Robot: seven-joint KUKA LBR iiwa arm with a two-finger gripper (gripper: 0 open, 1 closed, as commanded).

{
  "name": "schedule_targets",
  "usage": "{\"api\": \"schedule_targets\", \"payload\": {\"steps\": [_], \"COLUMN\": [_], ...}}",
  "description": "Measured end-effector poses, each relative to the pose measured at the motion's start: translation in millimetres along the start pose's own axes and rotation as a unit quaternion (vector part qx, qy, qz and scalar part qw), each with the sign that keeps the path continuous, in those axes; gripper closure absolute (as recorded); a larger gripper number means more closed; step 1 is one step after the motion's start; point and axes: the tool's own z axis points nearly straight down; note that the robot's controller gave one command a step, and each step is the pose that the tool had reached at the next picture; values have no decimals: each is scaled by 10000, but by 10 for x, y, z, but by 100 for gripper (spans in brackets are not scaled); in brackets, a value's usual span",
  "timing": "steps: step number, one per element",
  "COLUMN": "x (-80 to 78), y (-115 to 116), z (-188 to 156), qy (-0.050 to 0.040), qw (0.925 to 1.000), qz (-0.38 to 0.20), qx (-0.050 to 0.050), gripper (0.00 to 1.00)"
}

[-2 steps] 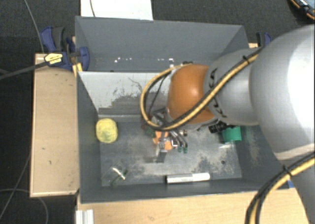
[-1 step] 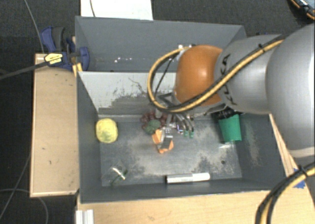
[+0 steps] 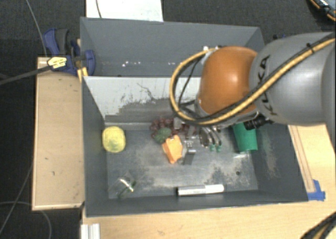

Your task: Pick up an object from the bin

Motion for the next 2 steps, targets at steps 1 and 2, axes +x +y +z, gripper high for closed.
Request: {"api": "schedule_targets", "payload": {"steps": [1, 2], "x": [-83, -103], "y": [-147, -60], "z": [457, 1051], "qy": [73, 1], "qw": [9998, 9985], "qz": [174, -547], "qx": [12, -3], "gripper": [0, 0]}}
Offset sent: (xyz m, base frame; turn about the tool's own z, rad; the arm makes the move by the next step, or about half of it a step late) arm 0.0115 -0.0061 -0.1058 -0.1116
